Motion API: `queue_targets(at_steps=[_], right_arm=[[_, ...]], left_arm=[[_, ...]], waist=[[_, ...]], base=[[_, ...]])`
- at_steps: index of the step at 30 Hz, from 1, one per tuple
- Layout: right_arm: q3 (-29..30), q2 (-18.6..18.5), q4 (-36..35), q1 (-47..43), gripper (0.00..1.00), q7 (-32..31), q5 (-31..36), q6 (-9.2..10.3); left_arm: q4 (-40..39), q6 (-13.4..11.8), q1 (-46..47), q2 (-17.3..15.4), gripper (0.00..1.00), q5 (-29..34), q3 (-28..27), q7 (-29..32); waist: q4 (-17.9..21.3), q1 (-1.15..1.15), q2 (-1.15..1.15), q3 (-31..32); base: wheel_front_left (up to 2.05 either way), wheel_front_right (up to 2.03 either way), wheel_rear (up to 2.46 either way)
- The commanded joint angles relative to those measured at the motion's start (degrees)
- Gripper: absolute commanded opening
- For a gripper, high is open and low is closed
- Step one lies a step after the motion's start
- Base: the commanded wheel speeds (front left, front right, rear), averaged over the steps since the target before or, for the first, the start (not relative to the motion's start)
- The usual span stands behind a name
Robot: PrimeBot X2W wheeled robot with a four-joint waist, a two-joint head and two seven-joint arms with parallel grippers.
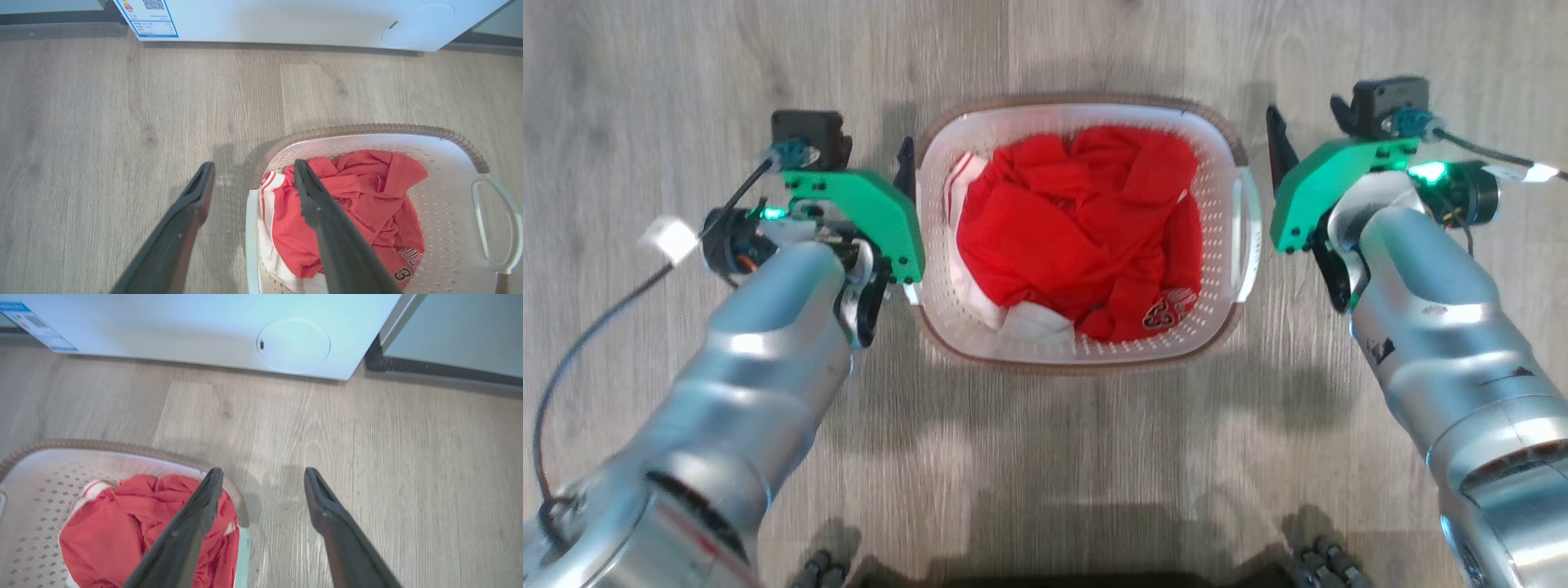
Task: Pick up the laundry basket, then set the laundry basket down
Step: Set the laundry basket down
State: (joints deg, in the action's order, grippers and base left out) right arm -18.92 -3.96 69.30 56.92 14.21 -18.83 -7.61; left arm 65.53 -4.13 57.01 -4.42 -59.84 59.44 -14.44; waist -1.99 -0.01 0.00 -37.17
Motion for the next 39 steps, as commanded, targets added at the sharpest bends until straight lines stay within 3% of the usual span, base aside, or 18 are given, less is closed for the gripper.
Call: queue_targets(at_steps=[1, 11, 23, 30, 39], right_arm=[[-0.1, 1.1, -1.8, -2.2, 1.00, 0.8, 0.2, 0.12], [4.1, 1.1, -14.3, -11.1, 1.00, 0.8, 5.2, 0.12], [3.3, 1.1, -29.0, -23.3, 1.00, 0.8, 5.1, 0.12], [4.3, 1.1, -36.8, -30.3, 1.00, 0.8, 5.5, 0.12], [7.7, 1.1, -45.0, -40.3, 1.00, 0.8, 5.5, 0.12]], left_arm=[[-1.2, -0.6, -1.5, -2.2, 1.00, 0.9, -2.0, -0.5], [-16.1, -2.7, -12.9, -5.7, 1.00, 15.9, -19.7, -0.5], [-32.3, -1.7, -29.5, -4.0, 1.00, 34.2, -36.2, -0.6], [-41.0, -0.1, -39.4, -1.8, 1.00, 40.3, -44.7, -0.6], [-50.4, 0.8, -50.0, 0.3, 1.00, 44.3, -51.6, -0.6]], waist=[[0.5, 0.01, 0.00, 1.9], [1.3, 0.01, 0.00, 9.7], [2.7, 0.01, 0.00, 19.3], [3.2, 0.01, 0.00, 25.3], [2.8, 0.01, 0.00, 31.1]], base=[[0.00, 0.00, 0.00], [0.00, 0.00, 0.00], [0.00, 0.00, 0.00], [0.00, 0.00, 0.00], [0.00, 0.00, 0.00]])
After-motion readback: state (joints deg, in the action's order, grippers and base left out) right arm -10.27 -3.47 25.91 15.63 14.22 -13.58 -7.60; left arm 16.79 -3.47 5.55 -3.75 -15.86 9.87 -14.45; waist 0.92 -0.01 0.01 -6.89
